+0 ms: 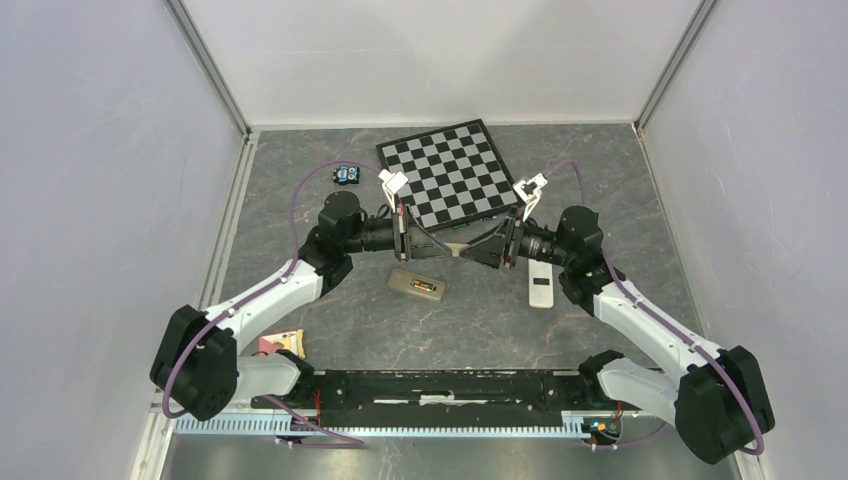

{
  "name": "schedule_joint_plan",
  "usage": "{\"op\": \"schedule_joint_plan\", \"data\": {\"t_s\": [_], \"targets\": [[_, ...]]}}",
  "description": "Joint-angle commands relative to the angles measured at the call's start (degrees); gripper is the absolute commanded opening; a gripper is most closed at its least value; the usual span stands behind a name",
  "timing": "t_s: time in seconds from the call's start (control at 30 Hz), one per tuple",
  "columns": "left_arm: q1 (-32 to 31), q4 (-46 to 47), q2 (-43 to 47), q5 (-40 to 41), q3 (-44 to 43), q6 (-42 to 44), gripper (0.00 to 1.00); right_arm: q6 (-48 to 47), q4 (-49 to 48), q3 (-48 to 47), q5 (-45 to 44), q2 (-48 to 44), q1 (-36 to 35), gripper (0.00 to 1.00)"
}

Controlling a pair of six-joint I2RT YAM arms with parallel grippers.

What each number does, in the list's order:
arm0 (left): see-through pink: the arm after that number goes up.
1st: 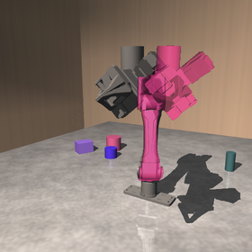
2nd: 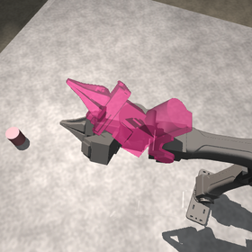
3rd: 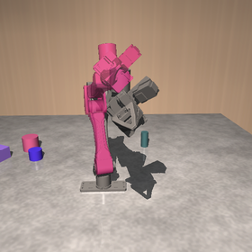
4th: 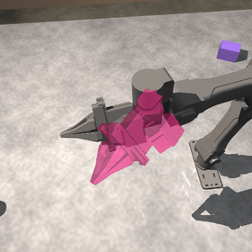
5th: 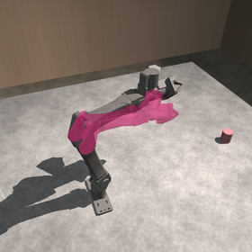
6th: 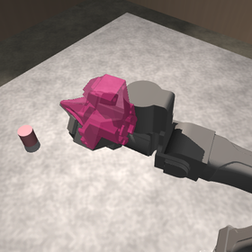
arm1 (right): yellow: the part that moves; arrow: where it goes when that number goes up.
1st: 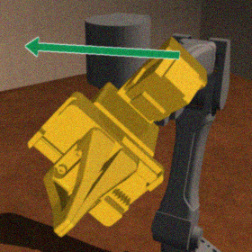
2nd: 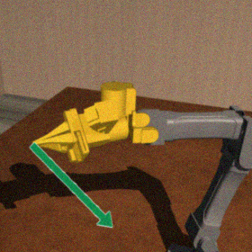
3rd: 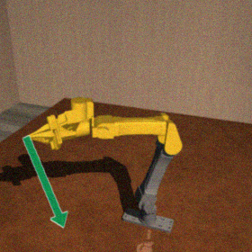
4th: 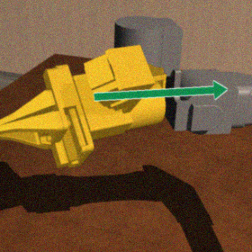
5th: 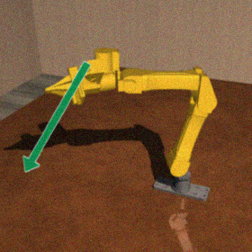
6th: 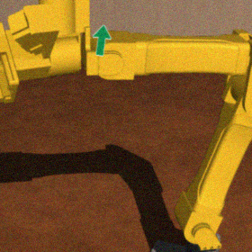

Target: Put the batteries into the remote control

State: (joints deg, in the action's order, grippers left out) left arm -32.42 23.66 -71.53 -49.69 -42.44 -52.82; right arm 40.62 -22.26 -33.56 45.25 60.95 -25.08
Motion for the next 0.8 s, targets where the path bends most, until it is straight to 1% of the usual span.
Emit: {"op": "schedule_joint_plan", "data": {"t_s": [0.0,0.1,0.17,0.23,0.43,0.53,0.57,0.6,0.67,0.7,0.77], "targets": [[0.25,1.39,-0.09,-2.24,-0.46,2.37,0.02,4.22,-8.94,1.01,-0.08,-0.41,-0.23,0.52],[0.42,1.55,0.14,-2.25,-0.19,2.28,0.02,6.08,-11.88,2.45,0.04,-0.96,-0.16,0.54],[0.41,1.56,0.15,-2.25,-0.12,2.28,0.02,7.24,-13.39,3.04,0.12,-0.99,-0.16,0.53],[0.52,1.56,0.03,-2.34,-0.21,2.19,0.02,8.21,-14.33,3.15,0.62,-0.67,-0.17,0.44],[0.65,1.71,-0.14,-2.04,-0.03,1.75,0.02,10.29,-15.96,3.33,2.33,0.24,-0.20,0.22],[0.93,1.67,-0.02,-1.34,-0.02,1.42,0.02,10.87,-16.07,3.19,3.22,0.44,-0.17,0.17],[1.00,1.82,-0.04,-1.17,-0.03,1.32,0.02,10.82,-15.99,3.27,3.25,0.37,-0.28,0.18],[1.05,1.98,-0.11,-1.04,-0.02,1.25,0.02,10.58,-15.77,3.28,3.36,0.32,-0.31,0.21],[1.05,1.96,-0.23,-1.02,-0.17,1.21,0.02,9.76,-14.42,3.33,2.96,0.15,-0.29,0.36],[1.01,1.96,-0.28,-1.07,-0.10,1.23,0.02,9.28,-13.69,3.24,2.85,0.06,-0.29,0.38],[1.13,1.89,-0.37,-1.25,-0.06,1.23,0.02,8.86,-12.92,3.23,2.60,-0.08,-0.28,0.38]]}}
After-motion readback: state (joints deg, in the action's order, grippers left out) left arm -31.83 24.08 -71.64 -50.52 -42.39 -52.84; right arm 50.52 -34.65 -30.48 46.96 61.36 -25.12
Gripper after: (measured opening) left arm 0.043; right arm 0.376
